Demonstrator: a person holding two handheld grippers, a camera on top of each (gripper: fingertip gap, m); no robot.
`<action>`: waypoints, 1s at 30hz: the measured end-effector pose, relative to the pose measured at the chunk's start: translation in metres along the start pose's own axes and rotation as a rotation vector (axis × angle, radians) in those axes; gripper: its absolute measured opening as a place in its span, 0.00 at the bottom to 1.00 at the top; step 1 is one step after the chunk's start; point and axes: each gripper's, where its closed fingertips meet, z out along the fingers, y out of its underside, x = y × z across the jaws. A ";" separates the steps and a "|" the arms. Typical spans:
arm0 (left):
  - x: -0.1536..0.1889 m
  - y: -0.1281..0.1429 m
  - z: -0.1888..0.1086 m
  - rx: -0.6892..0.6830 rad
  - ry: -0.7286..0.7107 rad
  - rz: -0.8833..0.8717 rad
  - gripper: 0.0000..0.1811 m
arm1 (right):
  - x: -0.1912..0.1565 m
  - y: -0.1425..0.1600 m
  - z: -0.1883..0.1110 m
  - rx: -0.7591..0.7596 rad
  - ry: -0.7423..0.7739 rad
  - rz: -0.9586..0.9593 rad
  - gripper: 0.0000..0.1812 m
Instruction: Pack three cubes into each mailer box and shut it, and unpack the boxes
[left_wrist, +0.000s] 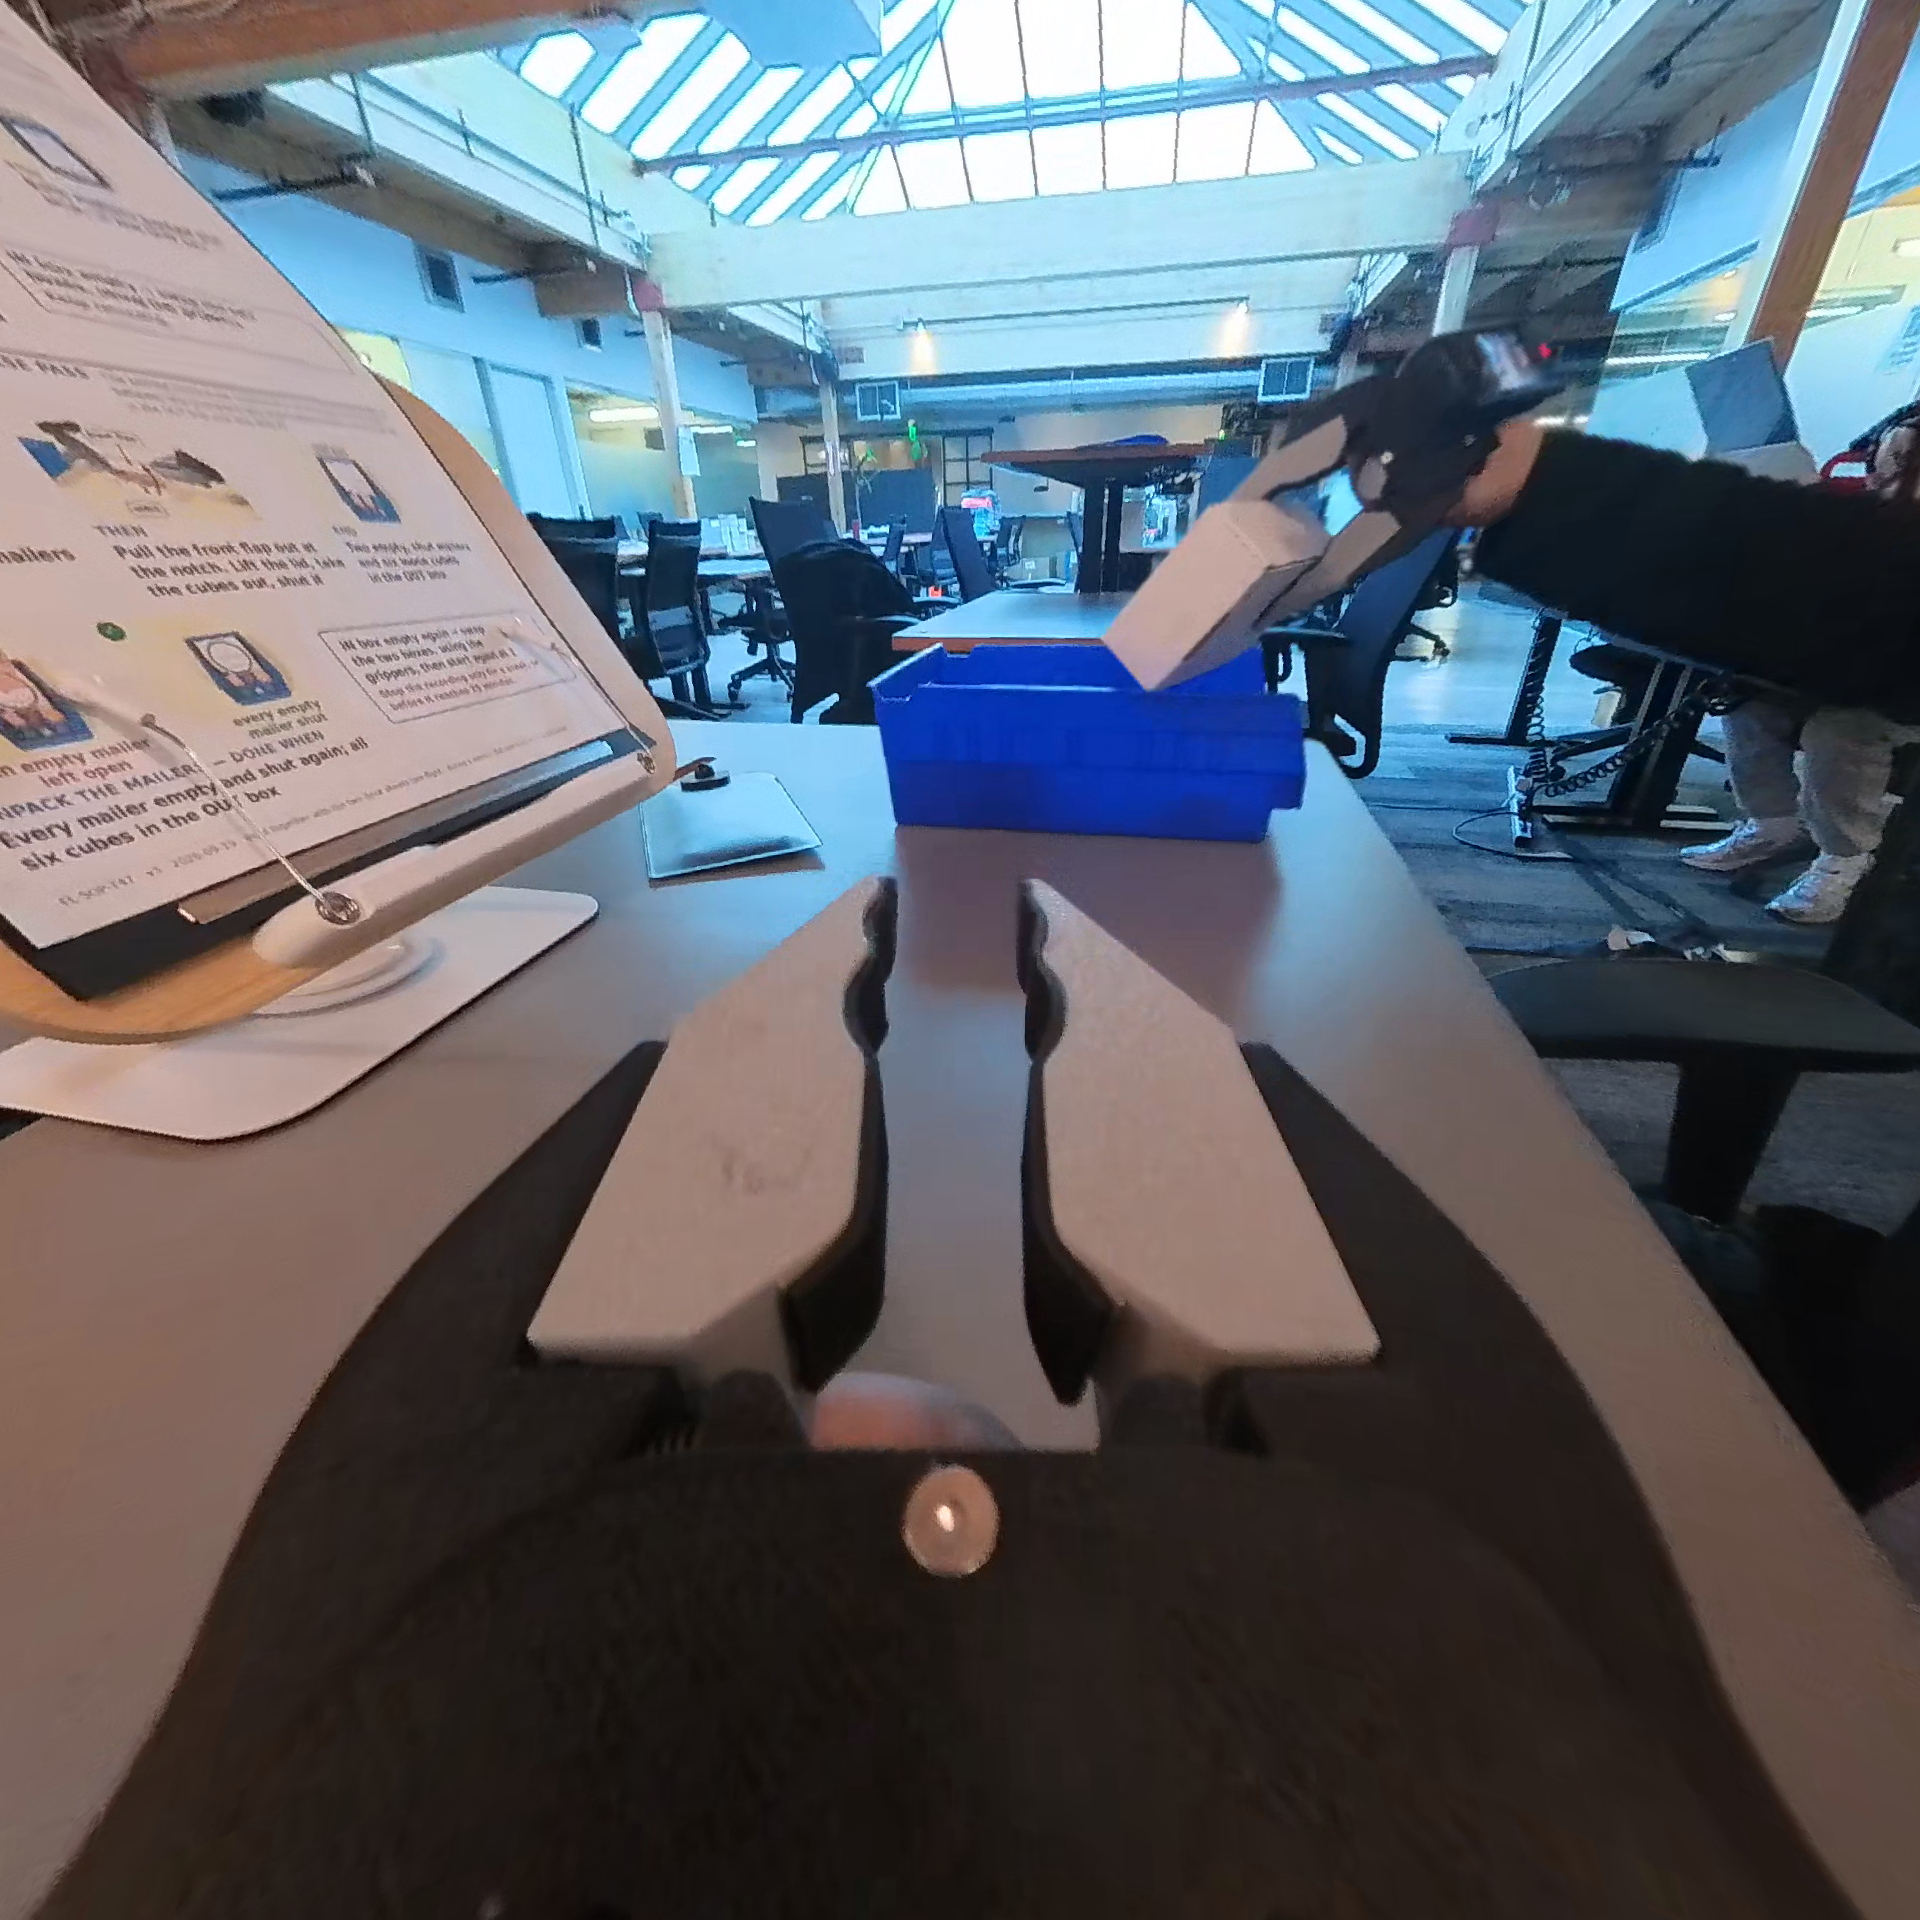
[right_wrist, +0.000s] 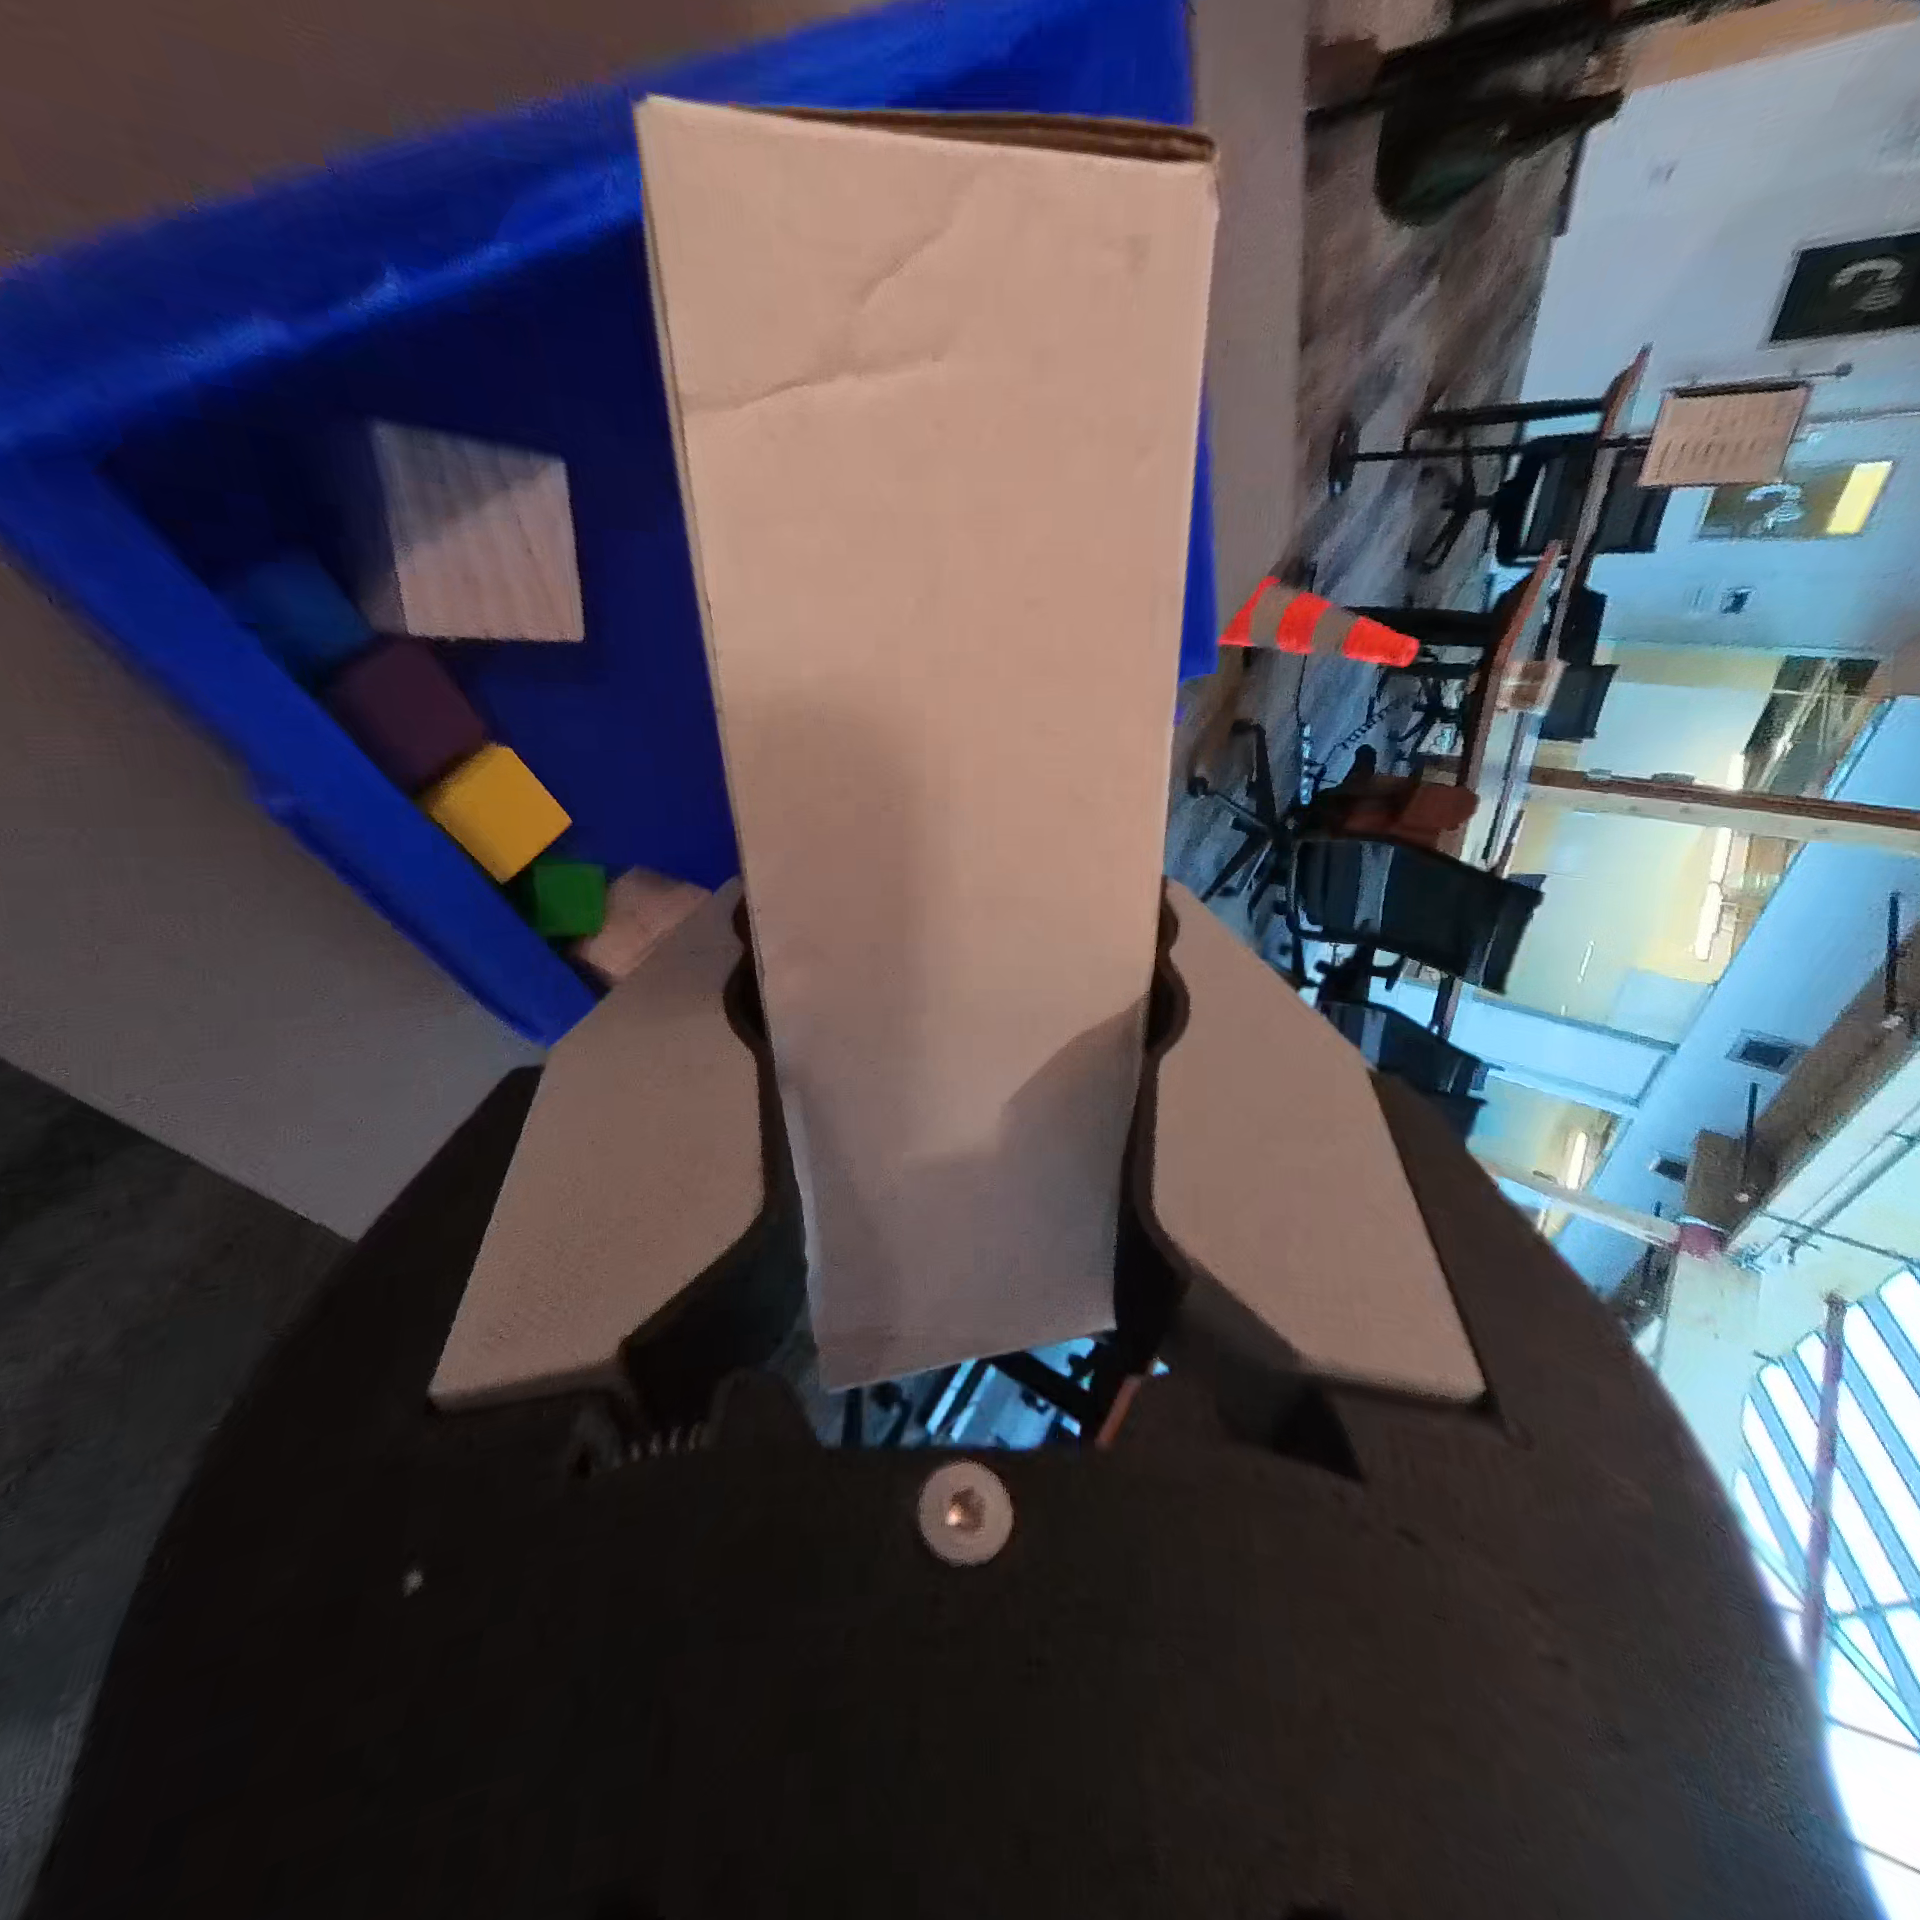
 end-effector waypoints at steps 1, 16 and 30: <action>-0.001 0.003 0.001 -0.012 -0.002 -0.003 0.12 | -0.004 0.003 0.008 -0.010 -0.016 -0.012 0.40; -0.006 0.022 0.004 -0.082 -0.013 -0.015 0.12 | -0.040 -0.003 0.041 -0.127 -0.335 -0.214 0.40; -0.006 0.014 0.001 -0.056 -0.011 -0.005 0.13 | 0.061 -0.029 0.061 -0.017 0.207 -0.194 0.39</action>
